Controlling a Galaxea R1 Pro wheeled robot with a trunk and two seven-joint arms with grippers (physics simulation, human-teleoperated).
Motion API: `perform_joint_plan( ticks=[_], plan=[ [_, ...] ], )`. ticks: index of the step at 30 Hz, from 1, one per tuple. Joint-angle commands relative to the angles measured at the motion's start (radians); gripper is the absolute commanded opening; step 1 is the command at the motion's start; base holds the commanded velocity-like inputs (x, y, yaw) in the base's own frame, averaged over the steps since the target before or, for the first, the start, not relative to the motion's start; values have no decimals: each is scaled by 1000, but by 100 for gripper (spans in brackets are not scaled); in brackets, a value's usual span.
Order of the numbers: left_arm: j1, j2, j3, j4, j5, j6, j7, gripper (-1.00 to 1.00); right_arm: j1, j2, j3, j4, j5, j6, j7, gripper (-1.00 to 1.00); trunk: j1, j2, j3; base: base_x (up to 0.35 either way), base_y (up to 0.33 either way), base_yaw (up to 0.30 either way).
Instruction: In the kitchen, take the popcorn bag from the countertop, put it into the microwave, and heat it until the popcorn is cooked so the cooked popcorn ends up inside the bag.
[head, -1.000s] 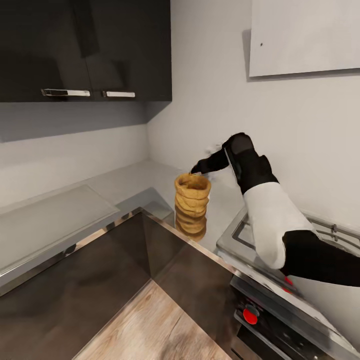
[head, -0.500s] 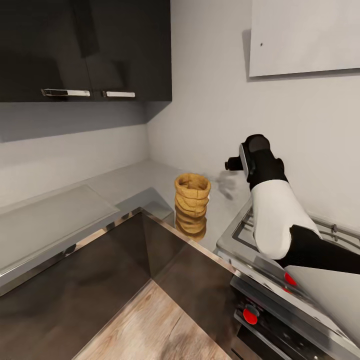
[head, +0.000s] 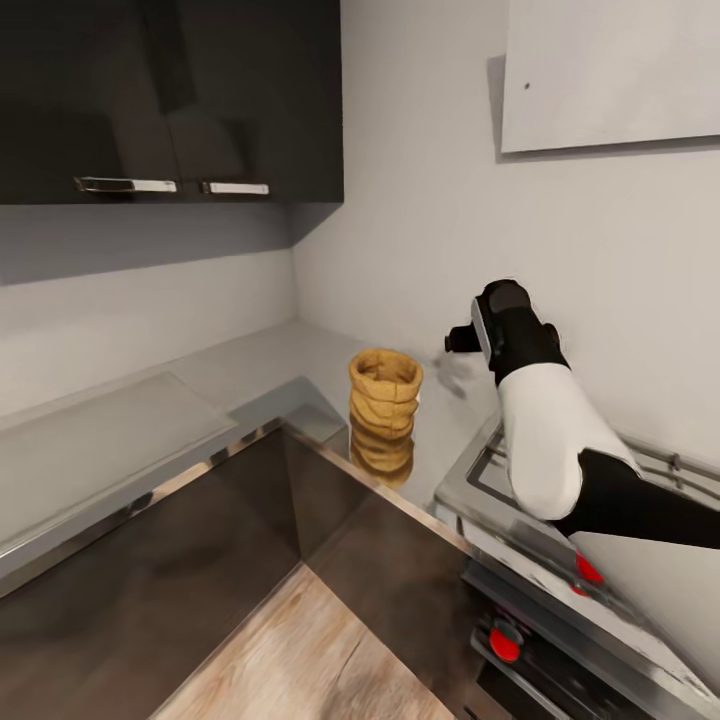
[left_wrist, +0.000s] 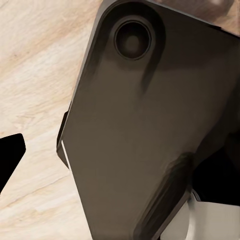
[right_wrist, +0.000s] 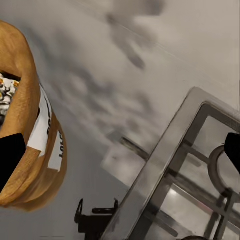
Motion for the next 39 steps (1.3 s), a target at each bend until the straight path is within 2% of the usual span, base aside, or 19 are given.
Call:
perform_joint_plan(
  ticks=[1, 12, 16, 28, 33, 39],
  plan=[
    [0, 0, 8, 0, -1, -2, 1, 100, -1, 1, -5, 8, 4, 2, 1, 100, 1, -1, -1, 287, 0, 0],
    [0, 0, 8, -1, -1, -2, 1, 100, -1, 1, -4, 26, 4, 2, 2, 100, 1, -1, -1, 295, 0, 0],
    [0, -1, 7, -1, -2, -2, 0, 100, -1, 1, -4, 28, 4, 2, 2, 100, 1, -1, -1, 43, 74, 0],
    [0, -2, 8, 0, -1, -2, 1, 100, -1, 1, -4, 29, 5, 2, 3, 100, 1, -1, -1, 1, 312, 0],
    [0, -2, 8, 0, -1, -2, 1, 100, -1, 1, -3, 111, 8, 2, -1, 100, 1, -1, -1, 0, 145, 0],
    [0, -1, 7, 0, -1, -2, 0, 100, -1, 1, -1, 137, 14, 2, -1, 100, 1, -1, -1, 0, 2, 0]
  ],
)
